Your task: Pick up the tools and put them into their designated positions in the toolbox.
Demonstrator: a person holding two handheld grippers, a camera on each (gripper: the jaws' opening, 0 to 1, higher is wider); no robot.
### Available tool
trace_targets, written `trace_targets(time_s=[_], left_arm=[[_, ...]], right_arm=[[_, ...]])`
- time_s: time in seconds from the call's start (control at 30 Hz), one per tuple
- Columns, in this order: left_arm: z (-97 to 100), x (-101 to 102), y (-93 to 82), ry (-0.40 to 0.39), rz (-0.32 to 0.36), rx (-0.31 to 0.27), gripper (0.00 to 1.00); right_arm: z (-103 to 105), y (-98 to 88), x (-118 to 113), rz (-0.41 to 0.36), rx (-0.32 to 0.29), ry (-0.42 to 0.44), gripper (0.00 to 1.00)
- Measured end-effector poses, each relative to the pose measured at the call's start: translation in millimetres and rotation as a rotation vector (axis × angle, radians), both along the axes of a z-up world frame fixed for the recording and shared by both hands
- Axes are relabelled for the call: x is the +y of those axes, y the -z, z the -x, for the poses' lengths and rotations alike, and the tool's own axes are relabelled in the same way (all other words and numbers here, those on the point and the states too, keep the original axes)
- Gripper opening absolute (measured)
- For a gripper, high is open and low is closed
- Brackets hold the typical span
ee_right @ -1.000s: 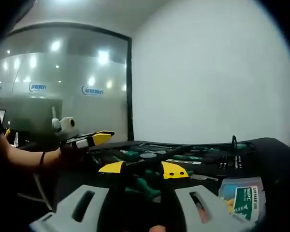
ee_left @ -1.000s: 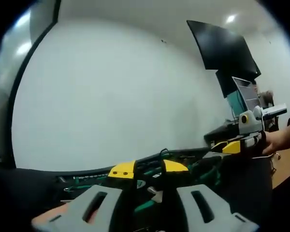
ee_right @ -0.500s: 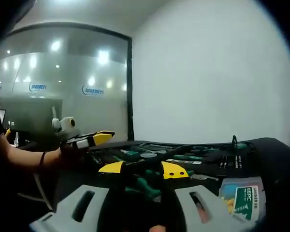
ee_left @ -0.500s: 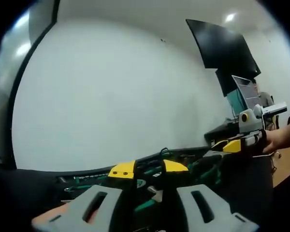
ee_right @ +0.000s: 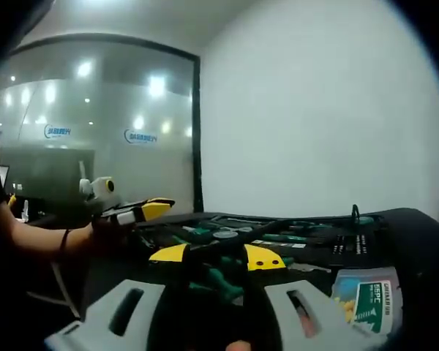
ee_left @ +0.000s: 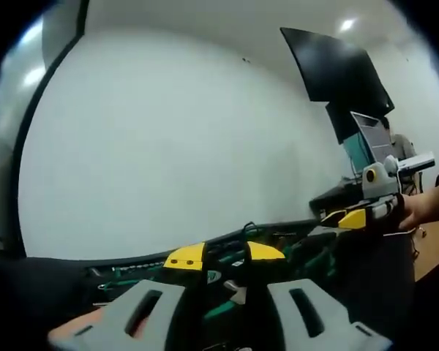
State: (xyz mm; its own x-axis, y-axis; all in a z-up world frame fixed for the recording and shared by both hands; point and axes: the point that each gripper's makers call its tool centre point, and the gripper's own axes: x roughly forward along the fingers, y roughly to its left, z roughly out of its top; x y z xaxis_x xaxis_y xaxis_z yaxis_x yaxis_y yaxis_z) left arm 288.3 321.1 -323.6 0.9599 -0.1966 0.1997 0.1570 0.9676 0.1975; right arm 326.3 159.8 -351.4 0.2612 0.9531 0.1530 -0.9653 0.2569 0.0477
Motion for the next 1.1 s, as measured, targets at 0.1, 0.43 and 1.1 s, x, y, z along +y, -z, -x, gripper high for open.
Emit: trace_targets(time_s=[0.1,0.43,1.1], left_arm=[[-0.4,-0.8,0.6,0.001,-0.006,0.002,0.16],[-0.9,-1.3,1.6,0.0,-0.01,0.005,0.16],[-1.7,0.1,2.5,-0.004,-0.015,0.009,0.16]], right_arm=[[1.3,-0.2,0.0,0.0,0.0,0.0,0.26],[1.5,0.1,-0.4,0.002,0.0,-0.001,0.26],[-4.3,2.3,0.4,0.009,0.002,-0.003,0.26]])
